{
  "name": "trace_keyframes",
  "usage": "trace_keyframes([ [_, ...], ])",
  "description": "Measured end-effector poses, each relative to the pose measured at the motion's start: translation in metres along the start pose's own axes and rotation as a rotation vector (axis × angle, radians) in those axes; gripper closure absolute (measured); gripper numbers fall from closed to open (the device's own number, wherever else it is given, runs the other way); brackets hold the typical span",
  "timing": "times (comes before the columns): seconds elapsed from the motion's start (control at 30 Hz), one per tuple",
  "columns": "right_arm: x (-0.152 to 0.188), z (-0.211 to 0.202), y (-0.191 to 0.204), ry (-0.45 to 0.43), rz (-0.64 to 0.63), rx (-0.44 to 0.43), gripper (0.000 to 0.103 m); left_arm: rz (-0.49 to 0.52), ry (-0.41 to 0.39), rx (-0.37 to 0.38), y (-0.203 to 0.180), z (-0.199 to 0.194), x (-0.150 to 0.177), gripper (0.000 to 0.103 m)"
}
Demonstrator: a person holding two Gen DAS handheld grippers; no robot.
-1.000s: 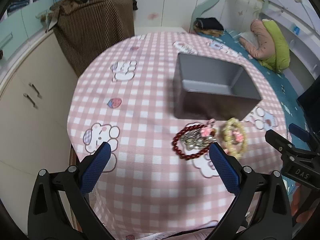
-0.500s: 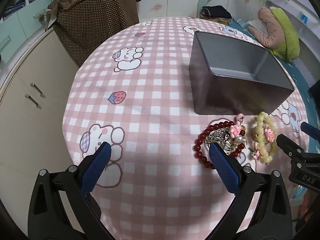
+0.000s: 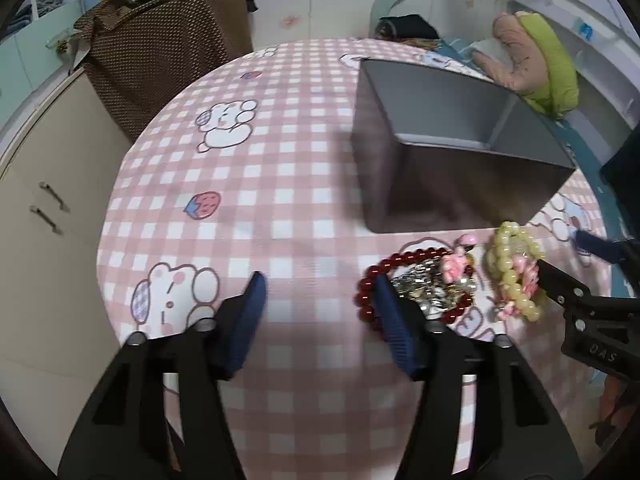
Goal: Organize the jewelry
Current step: 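Lower the left tool onto the red bead bracelet while the right tool lowers onto the yellow bracelet, then close the left tool on the red bracelet while the right tool grips the yellow bracelet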
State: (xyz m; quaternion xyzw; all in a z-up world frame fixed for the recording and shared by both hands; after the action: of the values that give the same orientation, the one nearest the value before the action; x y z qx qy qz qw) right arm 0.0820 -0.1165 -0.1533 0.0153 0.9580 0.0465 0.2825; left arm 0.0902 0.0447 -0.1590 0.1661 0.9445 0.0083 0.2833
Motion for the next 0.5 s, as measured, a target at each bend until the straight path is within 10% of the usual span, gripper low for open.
trace_keyframes([
  [0.13,0.004,-0.003,0.011,-0.006,-0.063,-0.044,0.069,-0.030,-0.029,0.082,0.003,-0.001,0.000,0.094],
  [0.23,0.007,-0.004,0.017,-0.012,-0.100,-0.059,0.090,-0.061,-0.033,0.130,0.007,-0.001,0.000,0.095],
  [0.5,0.003,-0.020,0.007,-0.053,-0.015,-0.106,0.094,-0.118,-0.069,0.253,0.008,-0.014,-0.001,0.095],
])
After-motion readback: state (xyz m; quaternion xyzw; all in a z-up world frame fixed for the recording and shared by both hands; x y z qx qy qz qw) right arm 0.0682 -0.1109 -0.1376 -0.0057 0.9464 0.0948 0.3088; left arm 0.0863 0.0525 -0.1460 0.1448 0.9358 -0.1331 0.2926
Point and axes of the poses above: each gripper's, at about its wrist camera, not at the fingertips, and z roughly the way its jaws point, y to its left, x to its underside, the point moved 2 cm from there along z, roughly the way its jaws point, and after that the axes turned 13 degrees about z, right-handed, at the moved point
